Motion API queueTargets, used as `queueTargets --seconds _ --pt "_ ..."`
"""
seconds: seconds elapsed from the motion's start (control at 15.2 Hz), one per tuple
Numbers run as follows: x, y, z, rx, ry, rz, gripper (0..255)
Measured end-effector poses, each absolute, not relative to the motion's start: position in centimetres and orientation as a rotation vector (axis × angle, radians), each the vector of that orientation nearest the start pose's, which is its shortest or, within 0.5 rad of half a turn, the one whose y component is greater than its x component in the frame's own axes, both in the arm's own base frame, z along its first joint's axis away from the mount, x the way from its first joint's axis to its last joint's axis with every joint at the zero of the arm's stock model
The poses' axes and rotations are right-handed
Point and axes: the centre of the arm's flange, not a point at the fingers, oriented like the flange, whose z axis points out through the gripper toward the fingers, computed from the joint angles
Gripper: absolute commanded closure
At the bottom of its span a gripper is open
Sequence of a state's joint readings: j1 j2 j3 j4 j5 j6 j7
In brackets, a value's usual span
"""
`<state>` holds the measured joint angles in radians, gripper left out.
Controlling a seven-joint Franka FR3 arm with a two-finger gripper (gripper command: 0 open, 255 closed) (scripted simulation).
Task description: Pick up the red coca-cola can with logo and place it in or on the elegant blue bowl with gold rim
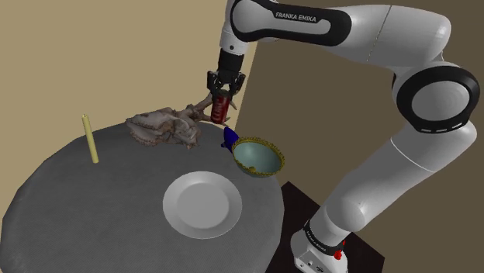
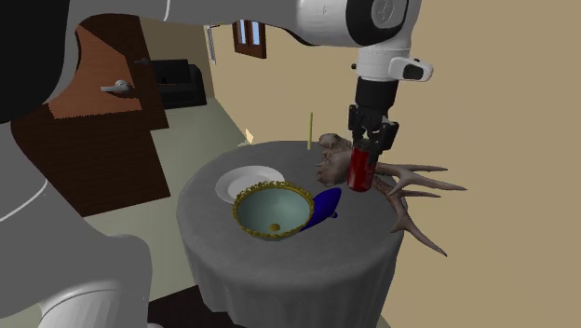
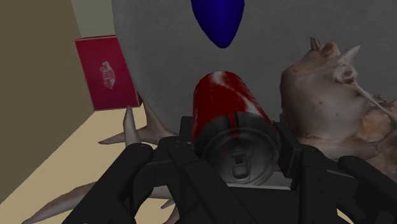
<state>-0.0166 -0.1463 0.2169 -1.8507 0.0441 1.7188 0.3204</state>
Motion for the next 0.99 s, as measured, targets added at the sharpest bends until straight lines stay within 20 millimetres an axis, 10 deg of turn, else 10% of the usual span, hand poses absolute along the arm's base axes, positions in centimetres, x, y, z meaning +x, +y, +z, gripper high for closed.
queueTargets --seconds 0.99 --pt "50.4 11.5 65.7 -3.12 0.201 -0.012 255"
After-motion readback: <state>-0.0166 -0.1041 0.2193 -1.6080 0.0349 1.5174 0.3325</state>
